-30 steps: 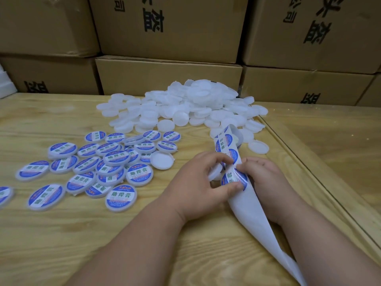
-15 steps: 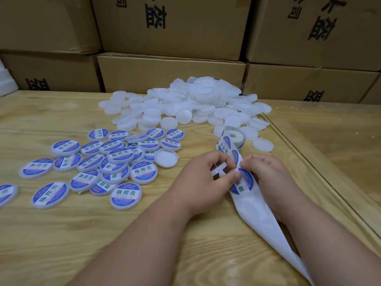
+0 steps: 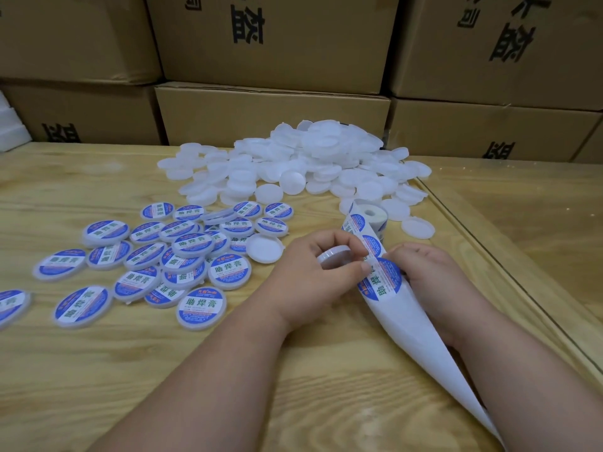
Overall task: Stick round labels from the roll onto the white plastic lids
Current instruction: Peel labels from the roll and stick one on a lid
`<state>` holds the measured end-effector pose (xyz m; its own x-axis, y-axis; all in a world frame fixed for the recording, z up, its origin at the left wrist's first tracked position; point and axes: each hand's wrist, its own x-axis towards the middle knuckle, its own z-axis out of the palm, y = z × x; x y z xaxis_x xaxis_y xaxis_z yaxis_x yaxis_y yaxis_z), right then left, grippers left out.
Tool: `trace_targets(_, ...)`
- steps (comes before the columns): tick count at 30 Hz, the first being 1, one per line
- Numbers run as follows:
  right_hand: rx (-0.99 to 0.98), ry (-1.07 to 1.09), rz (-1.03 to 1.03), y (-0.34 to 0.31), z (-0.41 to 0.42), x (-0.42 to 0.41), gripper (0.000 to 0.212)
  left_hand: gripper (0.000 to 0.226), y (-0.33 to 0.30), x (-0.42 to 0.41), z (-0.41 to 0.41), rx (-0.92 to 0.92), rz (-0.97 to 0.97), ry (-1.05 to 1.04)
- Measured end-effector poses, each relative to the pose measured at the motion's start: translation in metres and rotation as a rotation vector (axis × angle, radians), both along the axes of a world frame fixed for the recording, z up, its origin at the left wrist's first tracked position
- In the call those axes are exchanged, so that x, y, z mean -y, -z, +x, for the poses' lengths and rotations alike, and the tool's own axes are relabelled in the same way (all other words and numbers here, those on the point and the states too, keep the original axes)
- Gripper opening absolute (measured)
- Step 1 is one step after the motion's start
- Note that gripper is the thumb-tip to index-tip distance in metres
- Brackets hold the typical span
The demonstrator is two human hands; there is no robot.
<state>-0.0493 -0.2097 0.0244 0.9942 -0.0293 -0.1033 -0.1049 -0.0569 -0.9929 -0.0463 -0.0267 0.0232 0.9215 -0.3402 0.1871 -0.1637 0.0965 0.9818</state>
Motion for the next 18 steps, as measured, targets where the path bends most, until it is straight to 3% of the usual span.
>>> trace_targets(5,0.003,0.052,-0.032,0.000,0.000,-0.001,0.010,0.016,-0.005,-0.005,0.007,-0.050,-0.117,-0.113)
trace_targets(7,0.077,0.127,0.008,0.002,0.001,-0.004,0.019,0.014,-0.005,-0.006,0.011,-0.100,-0.171,-0.161)
trace_targets(9,0.171,0.172,0.020,0.001,0.000,-0.006,0.014,0.013,-0.004,-0.006,0.012,-0.120,-0.180,-0.172)
trace_targets(18,0.238,0.073,0.044,0.001,-0.004,-0.008,0.011,0.012,0.000,-0.005,0.013,-0.106,-0.157,-0.175)
